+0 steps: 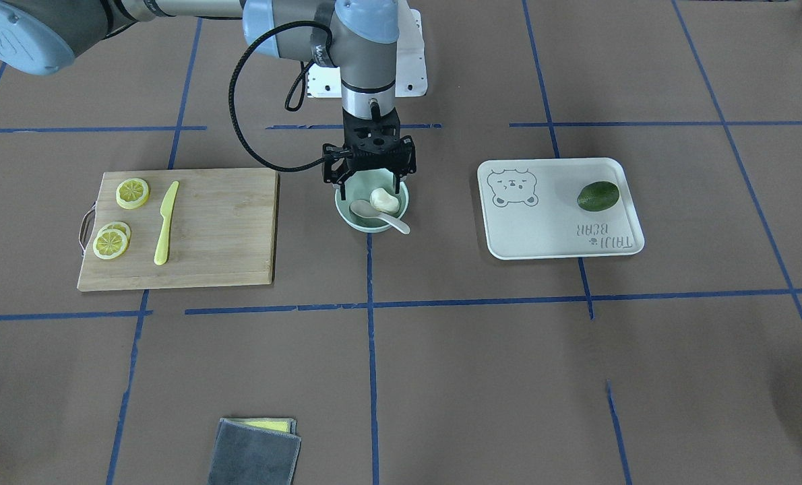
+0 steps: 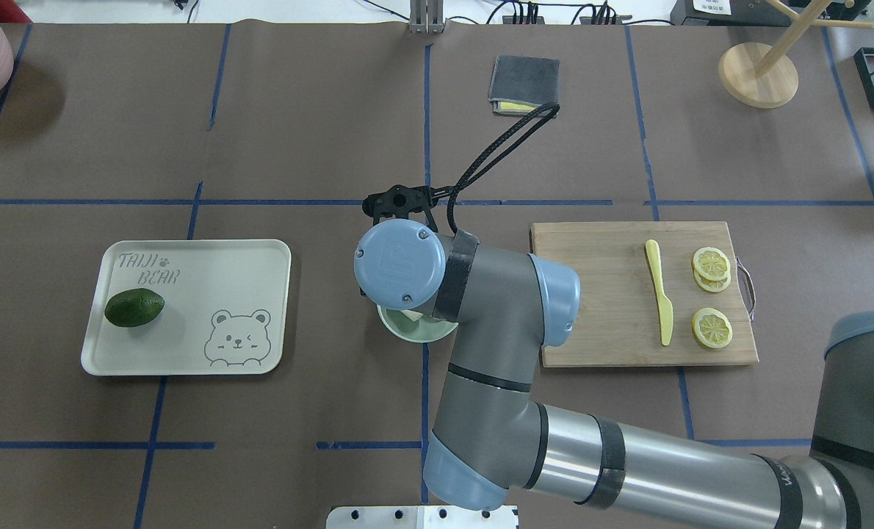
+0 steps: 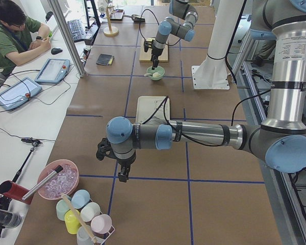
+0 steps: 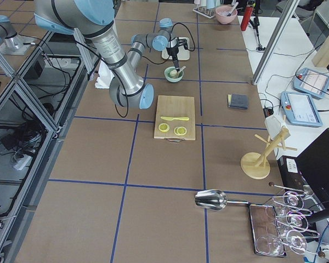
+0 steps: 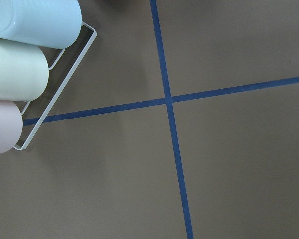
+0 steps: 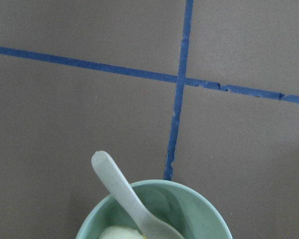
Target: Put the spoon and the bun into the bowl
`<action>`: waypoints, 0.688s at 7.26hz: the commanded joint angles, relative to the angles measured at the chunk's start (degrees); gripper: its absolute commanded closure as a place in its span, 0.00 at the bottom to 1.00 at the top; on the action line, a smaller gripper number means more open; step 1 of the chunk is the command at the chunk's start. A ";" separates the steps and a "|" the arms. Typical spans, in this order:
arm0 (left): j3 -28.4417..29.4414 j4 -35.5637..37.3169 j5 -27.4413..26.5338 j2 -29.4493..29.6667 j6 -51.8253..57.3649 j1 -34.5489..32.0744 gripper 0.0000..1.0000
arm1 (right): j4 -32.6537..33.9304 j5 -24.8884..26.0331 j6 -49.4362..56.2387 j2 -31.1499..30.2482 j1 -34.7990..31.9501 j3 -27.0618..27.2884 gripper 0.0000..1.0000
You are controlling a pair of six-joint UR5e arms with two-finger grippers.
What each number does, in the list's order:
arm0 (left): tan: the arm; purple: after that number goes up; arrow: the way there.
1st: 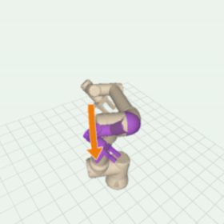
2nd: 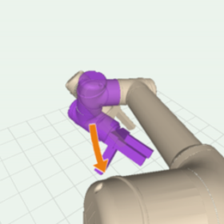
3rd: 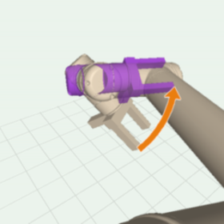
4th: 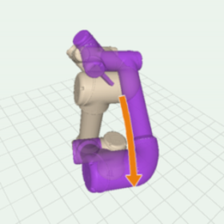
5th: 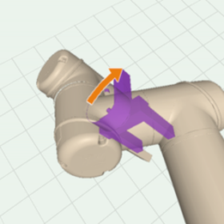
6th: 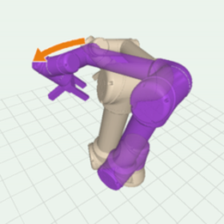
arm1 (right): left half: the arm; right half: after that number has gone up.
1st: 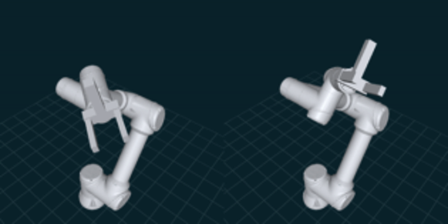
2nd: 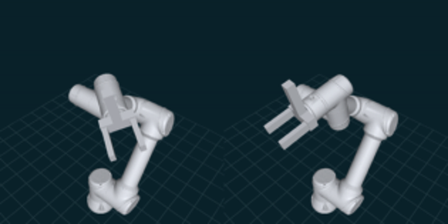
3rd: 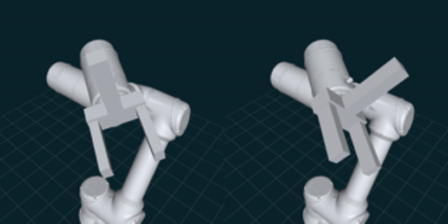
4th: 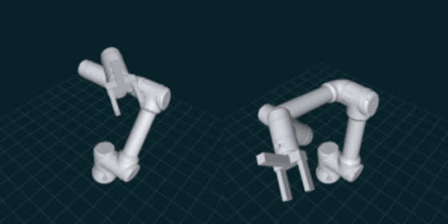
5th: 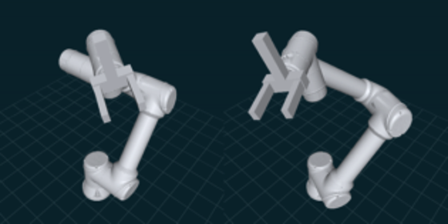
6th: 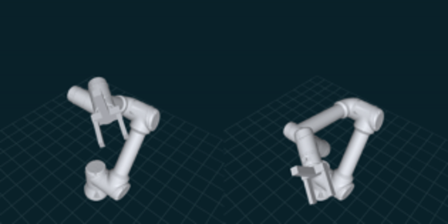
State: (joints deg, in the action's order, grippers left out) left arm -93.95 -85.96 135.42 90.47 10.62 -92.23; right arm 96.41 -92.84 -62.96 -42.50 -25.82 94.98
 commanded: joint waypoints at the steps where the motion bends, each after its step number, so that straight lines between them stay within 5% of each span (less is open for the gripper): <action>1: -0.10 0.09 -0.07 -0.03 0.19 0.03 0.00 | 0.97 -11.69 13.66 -5.01 -12.17 4.93 0.00; 5: -0.10 0.26 -0.07 -0.21 0.27 -0.06 0.00 | 0.89 -32.63 57.05 -22.13 -41.97 5.13 0.00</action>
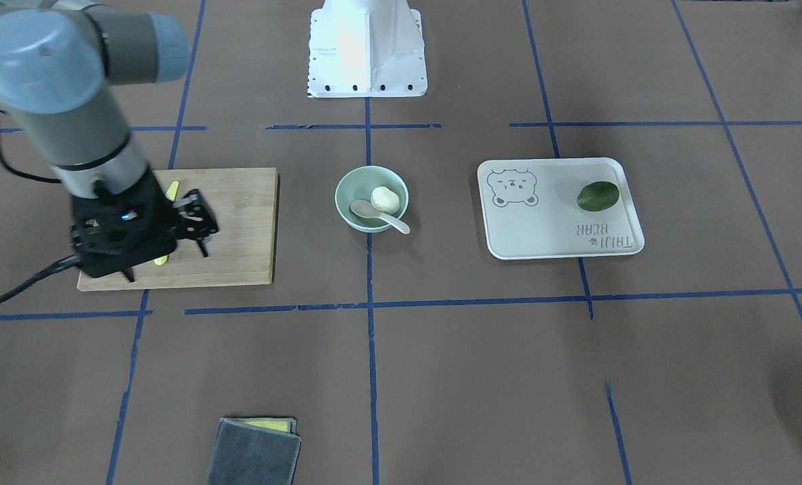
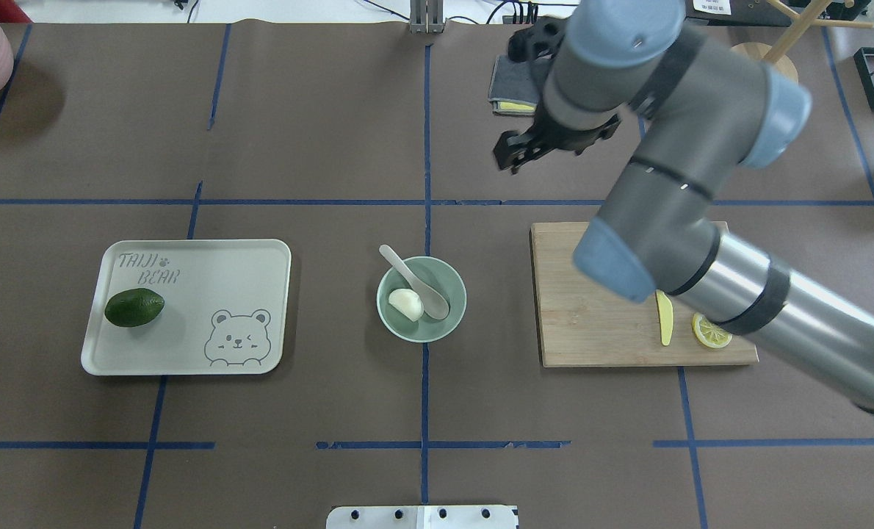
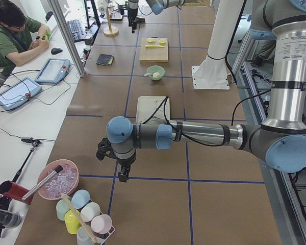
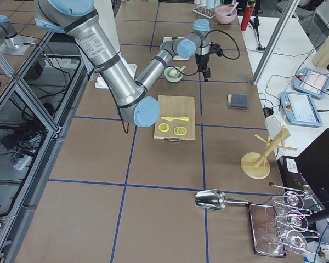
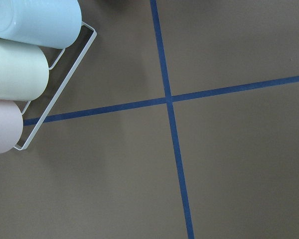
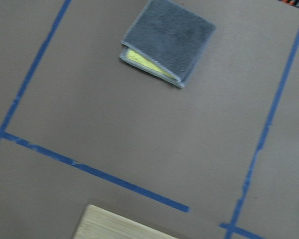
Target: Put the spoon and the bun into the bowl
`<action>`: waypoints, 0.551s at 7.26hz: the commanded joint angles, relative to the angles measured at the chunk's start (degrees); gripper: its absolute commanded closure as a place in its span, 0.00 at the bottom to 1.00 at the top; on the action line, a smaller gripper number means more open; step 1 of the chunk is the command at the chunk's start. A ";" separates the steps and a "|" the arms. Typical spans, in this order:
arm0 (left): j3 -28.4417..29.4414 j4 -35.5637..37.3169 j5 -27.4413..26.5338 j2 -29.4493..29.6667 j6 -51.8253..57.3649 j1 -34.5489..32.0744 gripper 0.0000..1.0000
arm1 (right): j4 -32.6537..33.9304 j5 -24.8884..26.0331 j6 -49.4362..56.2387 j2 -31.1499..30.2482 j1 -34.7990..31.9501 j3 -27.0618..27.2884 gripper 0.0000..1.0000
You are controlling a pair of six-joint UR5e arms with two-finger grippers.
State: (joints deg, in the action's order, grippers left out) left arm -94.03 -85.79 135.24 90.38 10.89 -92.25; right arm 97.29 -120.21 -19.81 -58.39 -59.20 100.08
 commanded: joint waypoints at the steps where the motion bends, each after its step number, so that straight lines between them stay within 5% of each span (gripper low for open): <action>1: -0.10 0.10 0.11 -0.73 0.01 -0.04 0.00 | -0.26 -5.91 23.67 -11.26 -15.01 -0.24 0.00; 4: -0.10 0.63 0.28 -0.91 -0.25 -0.12 0.00 | -0.61 -6.80 31.32 -25.06 -25.50 -2.25 0.00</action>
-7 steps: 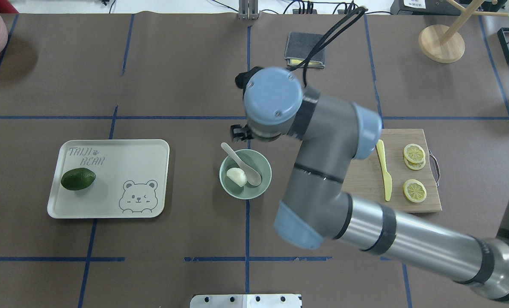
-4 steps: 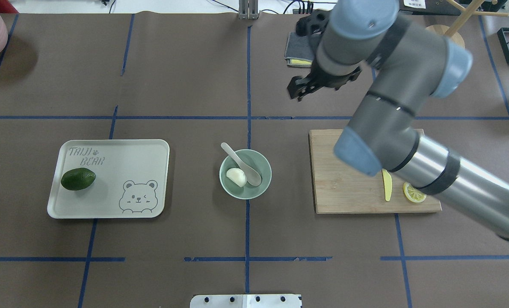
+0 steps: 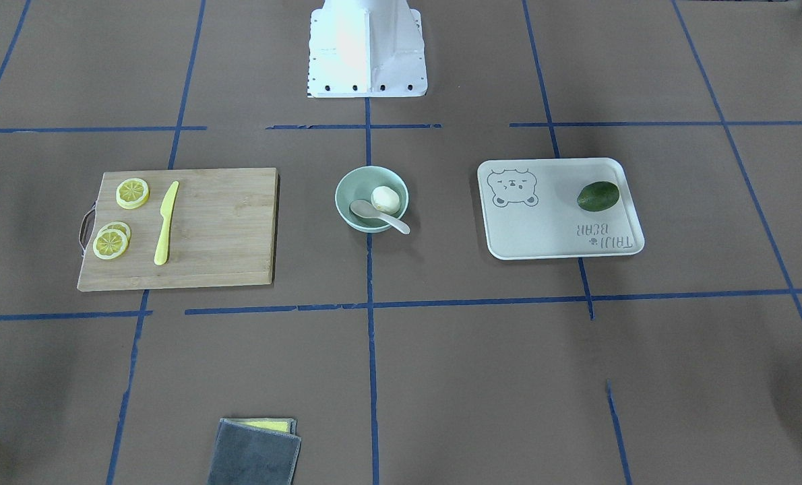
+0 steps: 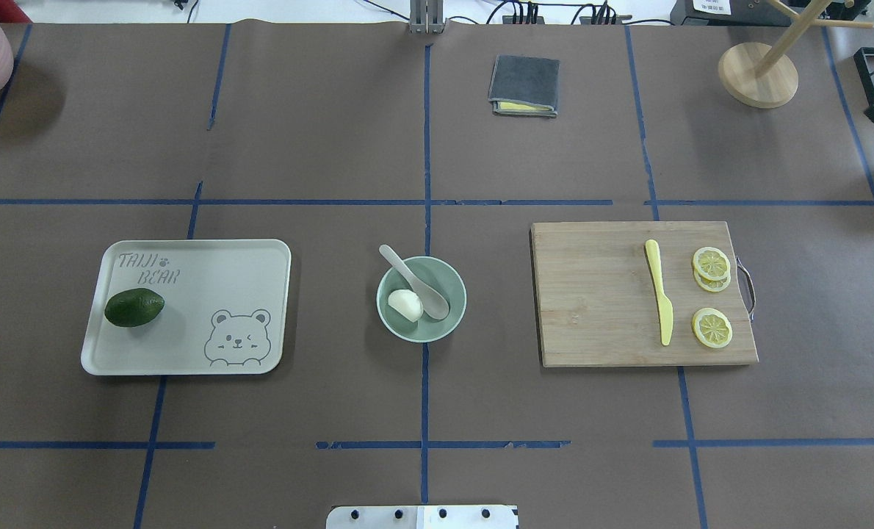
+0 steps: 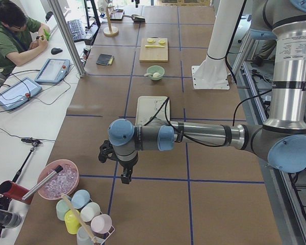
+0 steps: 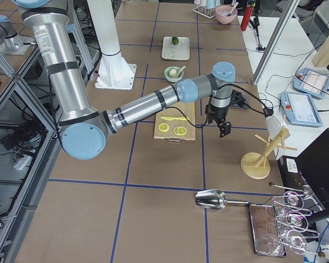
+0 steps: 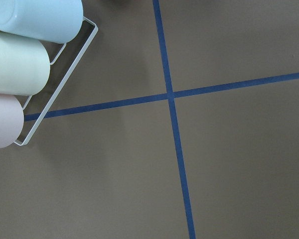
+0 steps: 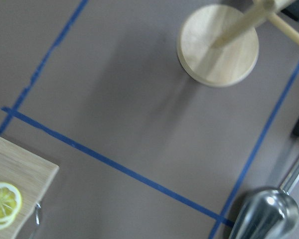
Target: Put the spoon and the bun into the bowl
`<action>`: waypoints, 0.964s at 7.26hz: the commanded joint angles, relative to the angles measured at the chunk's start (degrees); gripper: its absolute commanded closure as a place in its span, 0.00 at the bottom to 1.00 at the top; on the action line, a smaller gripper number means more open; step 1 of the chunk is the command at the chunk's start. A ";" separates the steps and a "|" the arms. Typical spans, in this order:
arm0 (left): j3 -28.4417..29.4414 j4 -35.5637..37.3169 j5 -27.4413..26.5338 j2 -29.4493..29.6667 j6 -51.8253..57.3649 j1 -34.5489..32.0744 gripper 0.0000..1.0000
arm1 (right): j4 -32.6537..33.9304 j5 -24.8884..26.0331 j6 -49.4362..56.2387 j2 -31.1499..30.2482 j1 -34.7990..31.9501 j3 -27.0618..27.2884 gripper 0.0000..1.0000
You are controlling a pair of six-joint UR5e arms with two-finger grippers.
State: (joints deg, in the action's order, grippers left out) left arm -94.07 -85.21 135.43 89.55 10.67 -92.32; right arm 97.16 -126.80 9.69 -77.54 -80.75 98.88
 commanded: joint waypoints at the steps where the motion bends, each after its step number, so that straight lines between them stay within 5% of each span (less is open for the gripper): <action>1: -0.06 -0.04 0.01 -0.08 -0.03 -0.06 0.00 | -0.48 -0.38 1.91 -7.09 -8.32 -4.71 0.00; 4: -0.33 -0.57 -0.08 0.01 0.41 -0.06 0.00 | -0.57 -5.28 1.38 -12.89 -9.95 -5.63 0.00; 7: -0.24 -0.48 -0.87 -0.08 0.23 0.03 0.00 | -0.57 -5.30 1.38 -12.38 -9.86 -6.76 0.00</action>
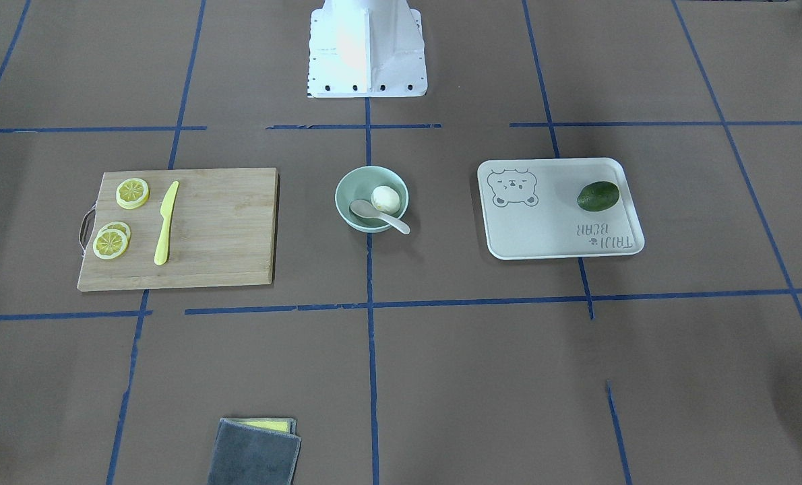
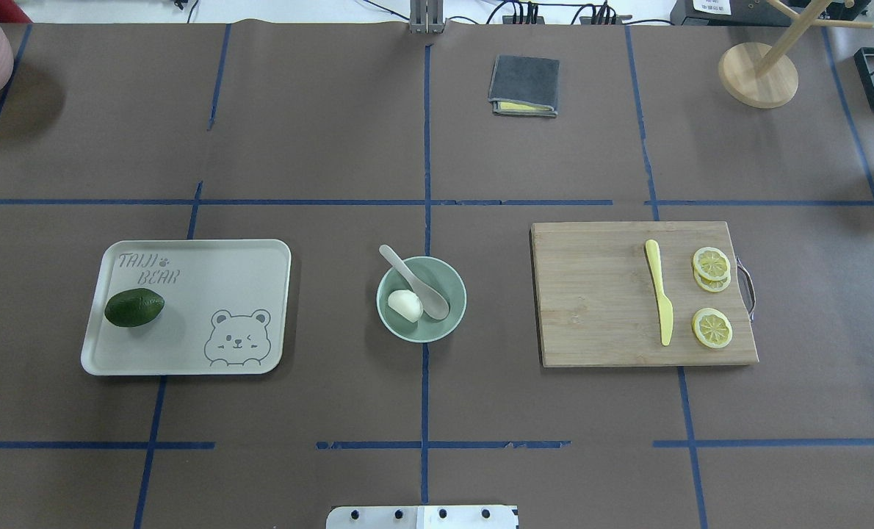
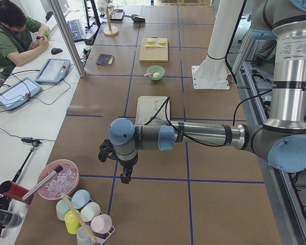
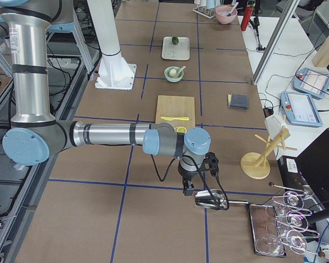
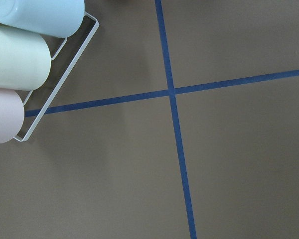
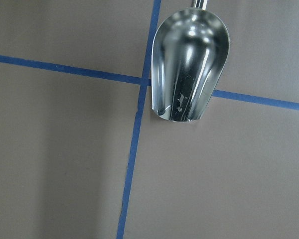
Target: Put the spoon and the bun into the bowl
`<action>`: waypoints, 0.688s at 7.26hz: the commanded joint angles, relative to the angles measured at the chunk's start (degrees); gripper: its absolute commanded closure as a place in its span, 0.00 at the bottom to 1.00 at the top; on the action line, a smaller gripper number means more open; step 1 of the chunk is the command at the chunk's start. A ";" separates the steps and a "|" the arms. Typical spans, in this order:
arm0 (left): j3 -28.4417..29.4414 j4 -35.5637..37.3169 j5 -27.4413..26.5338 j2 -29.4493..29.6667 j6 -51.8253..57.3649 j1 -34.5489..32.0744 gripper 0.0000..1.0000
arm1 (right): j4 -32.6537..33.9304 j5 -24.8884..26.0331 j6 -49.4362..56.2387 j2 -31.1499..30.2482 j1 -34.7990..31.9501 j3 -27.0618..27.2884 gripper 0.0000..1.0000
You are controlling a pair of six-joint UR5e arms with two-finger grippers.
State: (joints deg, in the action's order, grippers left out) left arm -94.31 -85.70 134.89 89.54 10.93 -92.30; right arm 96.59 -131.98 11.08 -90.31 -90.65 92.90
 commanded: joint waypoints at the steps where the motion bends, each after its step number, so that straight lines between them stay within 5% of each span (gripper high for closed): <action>1: 0.09 0.01 -0.33 -0.07 -0.04 0.01 0.00 | 0.00 -0.12 -0.01 0.57 0.04 -1.40 0.00; 3: 0.27 0.01 -0.24 -0.07 0.05 0.01 0.00 | -6.28 -0.21 -0.09 0.22 0.04 -4.80 0.00; 5: 0.36 0.01 -0.24 -0.07 0.05 0.01 0.00 | -20.93 -1.25 -0.44 0.57 0.04 -10.79 0.00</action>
State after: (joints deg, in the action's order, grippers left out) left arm -94.04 -85.69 134.64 89.47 10.97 -92.29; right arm 84.54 -132.42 10.91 -89.96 -90.62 85.27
